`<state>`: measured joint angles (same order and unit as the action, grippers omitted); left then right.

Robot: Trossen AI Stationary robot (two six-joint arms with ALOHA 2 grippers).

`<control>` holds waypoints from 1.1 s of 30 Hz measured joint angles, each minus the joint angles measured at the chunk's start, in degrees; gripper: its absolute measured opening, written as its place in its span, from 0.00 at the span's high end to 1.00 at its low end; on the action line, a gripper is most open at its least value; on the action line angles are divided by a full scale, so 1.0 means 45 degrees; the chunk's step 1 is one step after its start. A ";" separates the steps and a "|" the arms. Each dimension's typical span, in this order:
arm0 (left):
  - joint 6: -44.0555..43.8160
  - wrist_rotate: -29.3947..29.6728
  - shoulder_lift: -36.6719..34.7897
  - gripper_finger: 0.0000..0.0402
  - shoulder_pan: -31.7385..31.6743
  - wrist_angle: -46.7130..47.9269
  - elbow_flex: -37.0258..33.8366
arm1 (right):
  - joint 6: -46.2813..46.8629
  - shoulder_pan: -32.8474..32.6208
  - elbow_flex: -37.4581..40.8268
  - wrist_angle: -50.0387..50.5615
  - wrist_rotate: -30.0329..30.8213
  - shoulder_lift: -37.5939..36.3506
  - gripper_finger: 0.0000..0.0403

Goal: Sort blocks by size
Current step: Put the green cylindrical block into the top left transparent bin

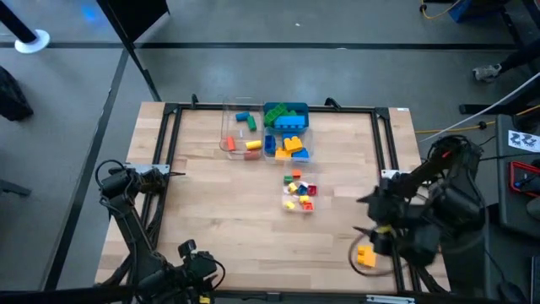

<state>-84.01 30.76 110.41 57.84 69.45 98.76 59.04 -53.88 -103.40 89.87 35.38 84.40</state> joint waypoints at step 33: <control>-0.5949 -0.5089 0.0000 0.57 -0.0274 0.3416 -0.0005 | 0.4224 -0.4777 0.0005 -0.0054 0.2340 0.1693 0.15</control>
<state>-110.78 7.86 110.41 56.60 84.82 98.74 78.05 -75.37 -103.37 89.62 45.91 92.01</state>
